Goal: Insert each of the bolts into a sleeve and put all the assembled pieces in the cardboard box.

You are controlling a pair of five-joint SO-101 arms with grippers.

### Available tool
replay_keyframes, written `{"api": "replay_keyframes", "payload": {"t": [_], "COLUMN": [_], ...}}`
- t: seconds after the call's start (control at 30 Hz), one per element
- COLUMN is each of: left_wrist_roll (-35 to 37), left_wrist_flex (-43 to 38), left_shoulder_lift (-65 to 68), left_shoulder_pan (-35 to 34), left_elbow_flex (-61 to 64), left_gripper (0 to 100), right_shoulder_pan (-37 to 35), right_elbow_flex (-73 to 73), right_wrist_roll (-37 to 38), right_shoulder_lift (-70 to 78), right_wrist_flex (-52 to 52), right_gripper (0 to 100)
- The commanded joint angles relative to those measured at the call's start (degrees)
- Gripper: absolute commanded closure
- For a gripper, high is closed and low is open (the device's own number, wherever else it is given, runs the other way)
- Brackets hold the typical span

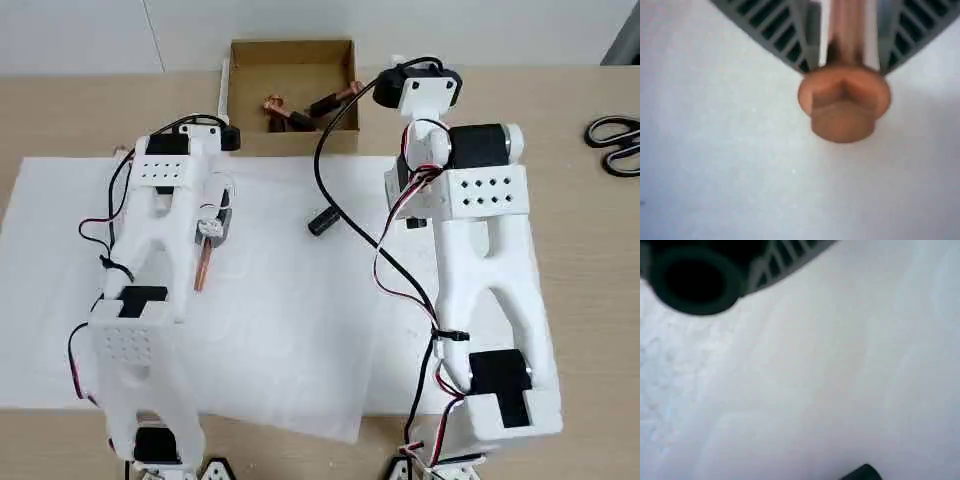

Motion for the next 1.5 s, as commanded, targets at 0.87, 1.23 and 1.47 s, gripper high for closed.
{"api": "replay_keyframes", "payload": {"t": [0.87, 1.23, 1.47], "left_wrist_roll": [0.8, 1.7, 16.8], "left_wrist_flex": [8.4, 8.0, -4.5], "left_shoulder_lift": [-9.7, -41.3, -62.9], "left_shoulder_pan": [-0.4, 0.1, 2.2], "left_elbow_flex": [-16.0, -0.5, 15.7], "left_gripper": [99, 99, 99], "right_shoulder_pan": [0.0, 0.0, -1.6], "right_elbow_flex": [-0.6, 1.8, 25.2], "right_wrist_roll": [0.1, 0.1, -2.3], "right_shoulder_lift": [-8.1, -34.9, -47.0], "right_wrist_flex": [0.6, 0.4, -6.8], "right_gripper": [99.5, 99.5, 99.4]}}
